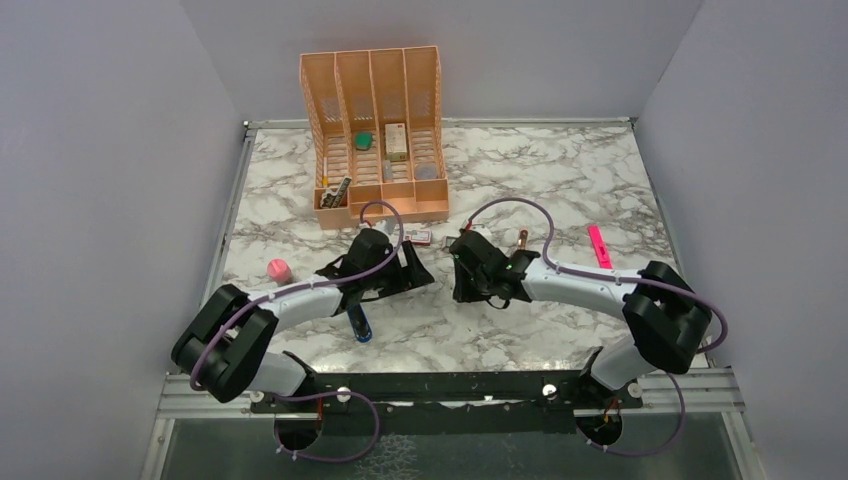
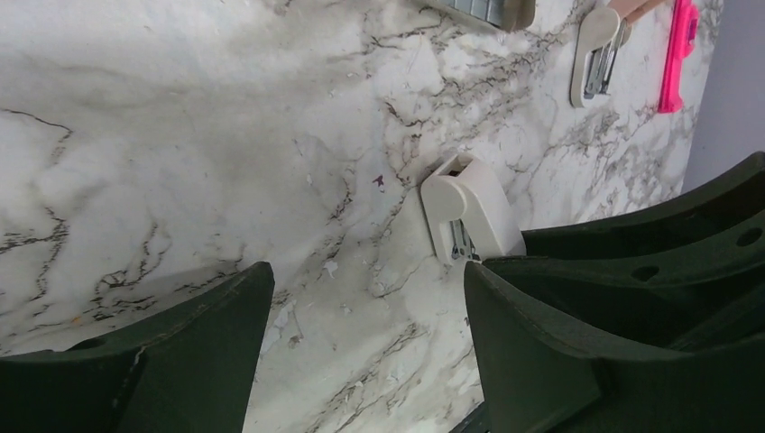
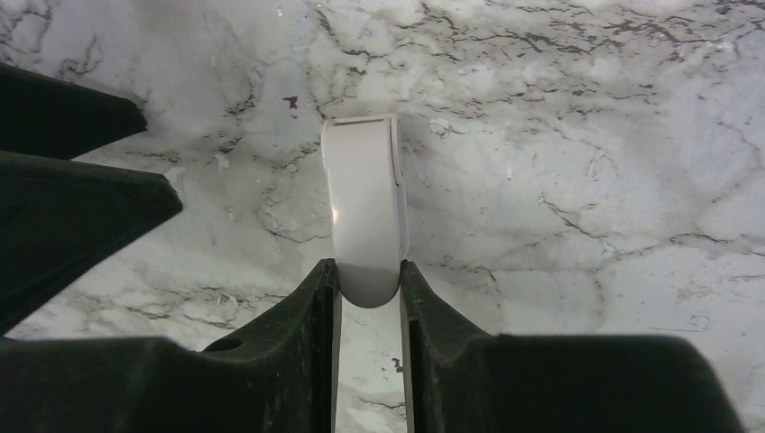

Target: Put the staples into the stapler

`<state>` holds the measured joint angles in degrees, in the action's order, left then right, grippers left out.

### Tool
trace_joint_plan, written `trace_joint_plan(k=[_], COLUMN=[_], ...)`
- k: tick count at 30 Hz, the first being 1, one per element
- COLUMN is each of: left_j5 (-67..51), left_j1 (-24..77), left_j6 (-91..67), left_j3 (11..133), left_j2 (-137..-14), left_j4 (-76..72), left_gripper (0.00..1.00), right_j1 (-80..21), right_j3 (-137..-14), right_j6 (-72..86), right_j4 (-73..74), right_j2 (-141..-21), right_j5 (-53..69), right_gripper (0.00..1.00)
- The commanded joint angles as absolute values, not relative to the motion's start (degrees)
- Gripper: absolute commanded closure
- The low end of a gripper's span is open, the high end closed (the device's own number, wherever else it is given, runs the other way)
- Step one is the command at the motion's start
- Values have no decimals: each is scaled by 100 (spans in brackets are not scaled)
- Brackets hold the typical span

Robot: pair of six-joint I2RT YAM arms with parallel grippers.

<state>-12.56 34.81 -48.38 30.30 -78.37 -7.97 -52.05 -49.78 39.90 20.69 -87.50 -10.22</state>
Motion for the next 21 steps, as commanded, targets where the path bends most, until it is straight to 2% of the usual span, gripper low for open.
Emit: trace_joint_plan(k=[1, 7, 9, 13, 21], left_j5=[-1372, -1134, -1060, -974, -1304], left_j1=[3695, 4276, 4380, 4444, 4465], left_j6=[-4992, -5566, -5534, -5551, -5587], left_j3=[2752, 2777, 2819, 2755, 2855], left_j2=[-7818, -8356, -8493, -8566, -9004], left_j4=[-1551, -2285, -2302, -2439, -2802], left_gripper=[26, 49, 53, 57, 59], right_j1=[-5096, -4566, -4413, -4266, -4116], right_j3=[-5069, -4556, -4374, -4206, -3951], right_j6=[4189, 4532, 4646, 4713, 4973], right_j4=[1751, 1102, 919, 799, 446], right_j2=[-8513, -8450, -8371, -8273, -8300], right_j5=[-463, 495, 743, 943, 1437], right_gripper=[78, 79, 80, 80, 79])
